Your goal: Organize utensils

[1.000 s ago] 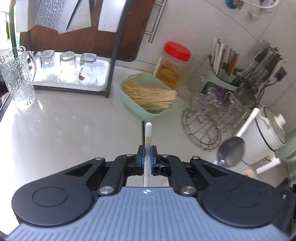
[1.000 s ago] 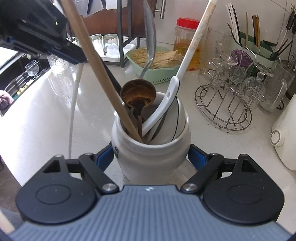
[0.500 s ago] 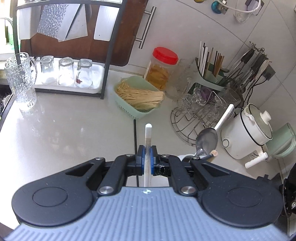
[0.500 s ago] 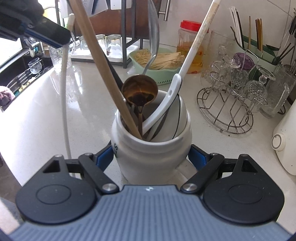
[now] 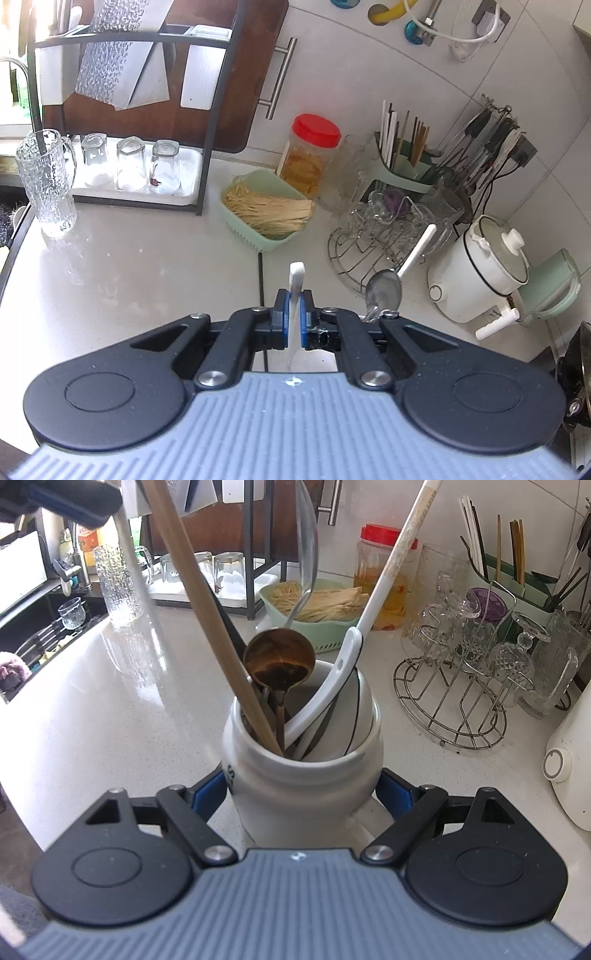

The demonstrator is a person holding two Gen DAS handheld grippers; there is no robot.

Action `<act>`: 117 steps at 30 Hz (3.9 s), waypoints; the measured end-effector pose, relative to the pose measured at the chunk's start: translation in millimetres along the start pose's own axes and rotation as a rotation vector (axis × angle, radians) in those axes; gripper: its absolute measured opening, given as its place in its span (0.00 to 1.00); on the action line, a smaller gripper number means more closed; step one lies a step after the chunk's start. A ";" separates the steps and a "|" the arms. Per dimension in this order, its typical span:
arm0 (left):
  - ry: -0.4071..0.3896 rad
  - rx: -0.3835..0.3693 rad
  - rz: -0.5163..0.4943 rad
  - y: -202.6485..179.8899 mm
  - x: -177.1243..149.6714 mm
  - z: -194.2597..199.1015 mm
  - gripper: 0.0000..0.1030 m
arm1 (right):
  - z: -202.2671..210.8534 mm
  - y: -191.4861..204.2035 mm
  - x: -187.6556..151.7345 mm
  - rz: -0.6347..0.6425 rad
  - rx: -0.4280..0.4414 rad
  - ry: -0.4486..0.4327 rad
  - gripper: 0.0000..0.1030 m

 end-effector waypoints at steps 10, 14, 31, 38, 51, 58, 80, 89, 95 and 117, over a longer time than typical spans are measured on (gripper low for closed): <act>-0.034 -0.001 -0.041 -8.1 13.9 17.3 0.06 | 0.4 0.2 -0.2 0.001 0.000 -0.009 0.87; -0.058 0.000 -0.079 -15.6 26.6 29.4 0.06 | 0.4 0.2 -0.2 0.001 0.000 -0.010 0.87; -0.204 -0.024 -0.198 -51.5 78.1 92.9 0.01 | -3.5 -0.1 3.6 0.007 0.005 -0.024 0.87; -0.218 -0.034 -0.216 -59.9 83.8 94.0 0.00 | -4.9 -1.1 4.7 0.012 0.010 -0.029 0.87; 0.004 -0.016 -0.192 6.2 36.5 -7.8 0.01 | -5.4 -2.3 5.2 0.017 0.014 -0.023 0.87; 0.138 -0.058 -0.263 39.8 18.2 -69.2 0.01 | -6.3 -0.9 5.6 -0.009 -0.011 -0.016 0.87; 0.376 -0.267 -0.616 45.1 7.5 -217.2 0.23 | -11.8 2.9 12.9 -0.155 -0.136 0.039 0.87; 0.428 -0.292 -0.731 39.1 -4.2 -254.8 0.23 | -14.1 7.4 14.8 -0.195 -0.181 0.043 0.87; 0.416 -0.311 -0.810 30.0 -8.1 -263.7 0.23 | -14.5 9.6 15.7 -0.212 -0.200 0.047 0.87; 0.308 -0.189 -0.632 32.4 7.2 -232.7 0.07 | -12.9 10.5 14.9 -0.183 -0.190 0.038 0.87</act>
Point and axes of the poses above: each gripper's, at about its wrist camera, not at the fingertips, and z roughly against the way its jaws point, y to its left, x to its top, the point moved 4 cm from there along -z, roughly the way its jaws point, and after that the axes turned 3 degrees about x, right-handed, at the moved point
